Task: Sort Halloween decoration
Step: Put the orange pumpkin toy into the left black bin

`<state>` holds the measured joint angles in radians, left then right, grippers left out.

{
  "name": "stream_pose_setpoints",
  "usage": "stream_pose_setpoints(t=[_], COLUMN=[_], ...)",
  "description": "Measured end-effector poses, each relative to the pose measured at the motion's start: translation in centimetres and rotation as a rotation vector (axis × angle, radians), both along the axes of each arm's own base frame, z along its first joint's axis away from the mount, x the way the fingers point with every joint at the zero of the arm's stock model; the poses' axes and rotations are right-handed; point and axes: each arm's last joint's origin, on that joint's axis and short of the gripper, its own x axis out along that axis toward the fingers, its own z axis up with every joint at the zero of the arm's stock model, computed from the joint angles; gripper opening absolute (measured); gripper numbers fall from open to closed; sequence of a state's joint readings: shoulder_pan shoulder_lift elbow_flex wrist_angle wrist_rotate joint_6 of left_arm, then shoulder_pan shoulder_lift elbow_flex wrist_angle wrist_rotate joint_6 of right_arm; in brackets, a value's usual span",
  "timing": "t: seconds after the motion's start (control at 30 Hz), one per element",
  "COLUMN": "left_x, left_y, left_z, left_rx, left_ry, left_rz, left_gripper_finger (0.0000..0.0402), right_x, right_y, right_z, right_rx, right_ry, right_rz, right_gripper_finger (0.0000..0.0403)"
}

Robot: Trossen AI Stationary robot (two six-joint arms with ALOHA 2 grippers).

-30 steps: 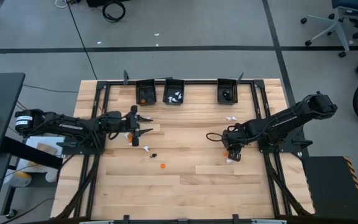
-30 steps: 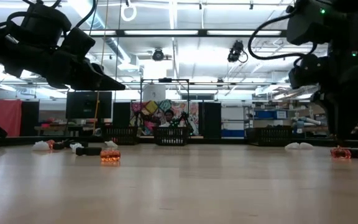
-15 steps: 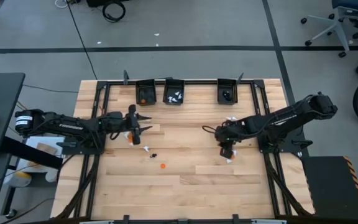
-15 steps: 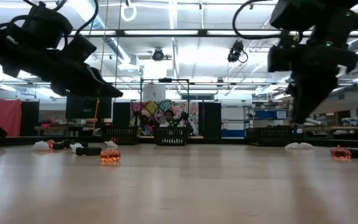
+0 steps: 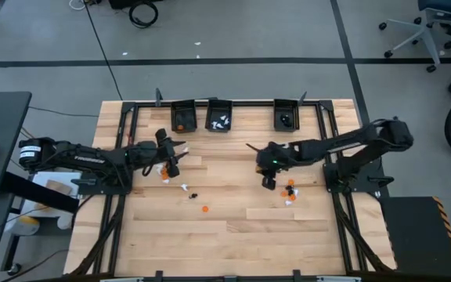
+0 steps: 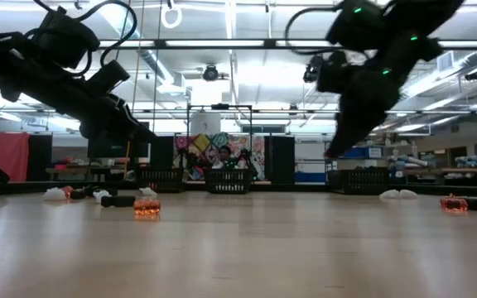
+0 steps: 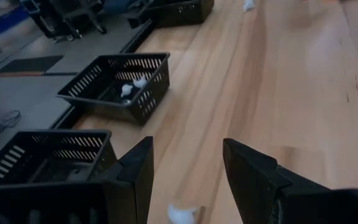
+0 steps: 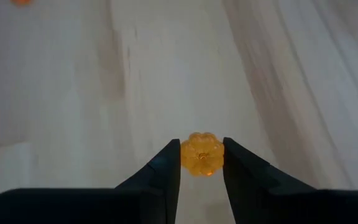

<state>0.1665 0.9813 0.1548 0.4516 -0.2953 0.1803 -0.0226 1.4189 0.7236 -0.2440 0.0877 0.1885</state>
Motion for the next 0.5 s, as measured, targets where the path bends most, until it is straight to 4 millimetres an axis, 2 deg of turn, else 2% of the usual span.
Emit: stream_pose_setpoints(t=[0.27,0.5], left_x=[0.8,0.5], left_y=[0.1,0.1], left_z=[1.2,1.2], left_rx=[-0.042,-0.048], left_ry=[0.102,0.12], left_rz=[0.012,0.013], left_gripper_finger=[0.0172,0.0172], right_x=[6.6,11.7], right_y=[-2.4,-5.6], right_z=[0.9,1.9], right_rx=[-0.115,-0.202], right_ry=[-0.003,-0.051], right_rz=[0.094,0.123], right_gripper_finger=[0.0111,0.0111])
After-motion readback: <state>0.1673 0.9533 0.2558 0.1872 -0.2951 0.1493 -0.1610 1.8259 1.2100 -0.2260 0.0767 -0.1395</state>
